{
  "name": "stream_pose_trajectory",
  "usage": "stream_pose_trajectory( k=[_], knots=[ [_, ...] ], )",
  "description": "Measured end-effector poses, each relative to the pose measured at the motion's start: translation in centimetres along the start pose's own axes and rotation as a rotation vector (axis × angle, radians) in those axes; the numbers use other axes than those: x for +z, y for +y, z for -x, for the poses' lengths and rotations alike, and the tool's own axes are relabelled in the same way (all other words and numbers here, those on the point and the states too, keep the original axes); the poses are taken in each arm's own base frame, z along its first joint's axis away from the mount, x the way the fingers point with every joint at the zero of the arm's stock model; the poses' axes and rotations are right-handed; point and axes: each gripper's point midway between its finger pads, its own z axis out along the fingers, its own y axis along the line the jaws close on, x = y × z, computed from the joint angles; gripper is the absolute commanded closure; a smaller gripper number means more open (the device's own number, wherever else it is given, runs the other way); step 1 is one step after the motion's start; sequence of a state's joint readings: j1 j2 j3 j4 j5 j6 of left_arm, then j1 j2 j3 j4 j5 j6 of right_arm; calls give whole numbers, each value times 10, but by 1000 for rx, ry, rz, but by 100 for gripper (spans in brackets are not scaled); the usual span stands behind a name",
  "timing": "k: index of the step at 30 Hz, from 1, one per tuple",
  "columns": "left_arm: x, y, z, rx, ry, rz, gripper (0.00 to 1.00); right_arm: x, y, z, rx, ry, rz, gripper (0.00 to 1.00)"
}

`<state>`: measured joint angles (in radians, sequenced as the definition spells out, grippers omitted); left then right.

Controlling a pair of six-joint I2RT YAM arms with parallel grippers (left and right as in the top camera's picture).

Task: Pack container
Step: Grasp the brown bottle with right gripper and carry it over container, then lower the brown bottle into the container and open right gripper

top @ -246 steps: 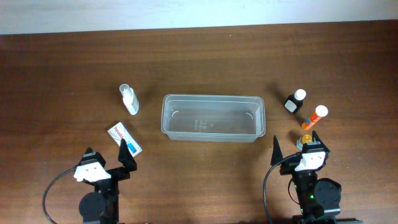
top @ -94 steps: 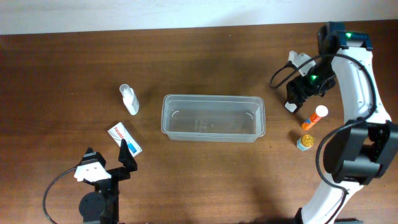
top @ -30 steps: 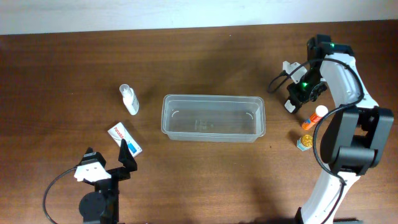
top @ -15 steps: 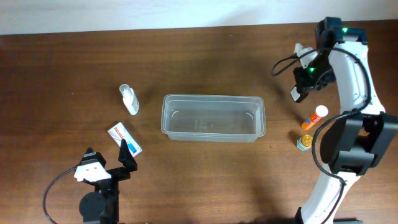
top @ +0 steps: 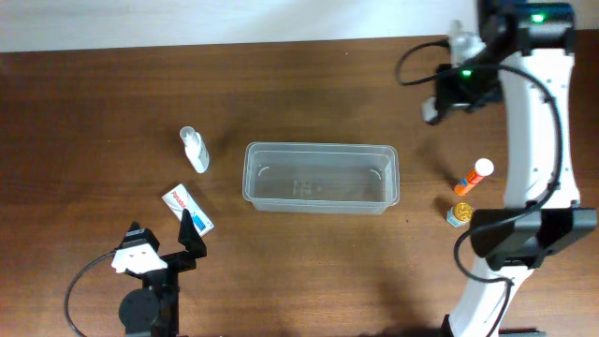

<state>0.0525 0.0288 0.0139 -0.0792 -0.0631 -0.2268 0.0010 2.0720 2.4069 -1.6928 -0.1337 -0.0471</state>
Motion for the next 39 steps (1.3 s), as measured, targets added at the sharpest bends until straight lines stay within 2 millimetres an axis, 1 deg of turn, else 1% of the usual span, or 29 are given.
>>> stream_pose_trajectory(
  k=[5, 7, 8, 9, 13, 17, 21, 24, 29, 33, 36, 39],
  knots=[
    [0, 0, 0, 0, 0, 0, 1, 5, 63, -5, -45, 17, 41, 83],
    [0, 0, 0, 0, 0, 0, 0, 7, 82, -9, -54, 25, 52, 83],
    [0, 0, 0, 0, 0, 0, 1, 7, 89, -10, -55, 27, 55, 83],
    [0, 0, 0, 0, 0, 0, 1, 8, 99, -12, -53, 32, 60, 83],
    [0, 0, 0, 0, 0, 0, 1, 14, 116, -20, -34, 56, 53, 83],
    [0, 0, 0, 0, 0, 0, 1, 30, 118, -34, -11, 123, 15, 83],
    [0, 0, 0, 0, 0, 0, 1, 52, 112, -52, 4, 208, -44, 83],
    [0, 0, 0, 0, 0, 0, 1, 70, 107, -58, 16, 242, -70, 83],
    [0, 0, 0, 0, 0, 0, 1, 99, 101, -64, 21, 267, -90, 83],
    [0, 0, 0, 0, 0, 0, 1, 120, 100, -61, 22, 249, -88, 83],
    [0, 0, 0, 0, 0, 0, 1, 127, 99, -58, 29, 234, -93, 83],
    [0, 0, 0, 0, 0, 0, 1, 130, 95, -61, 44, 238, -117, 83]
  ],
)
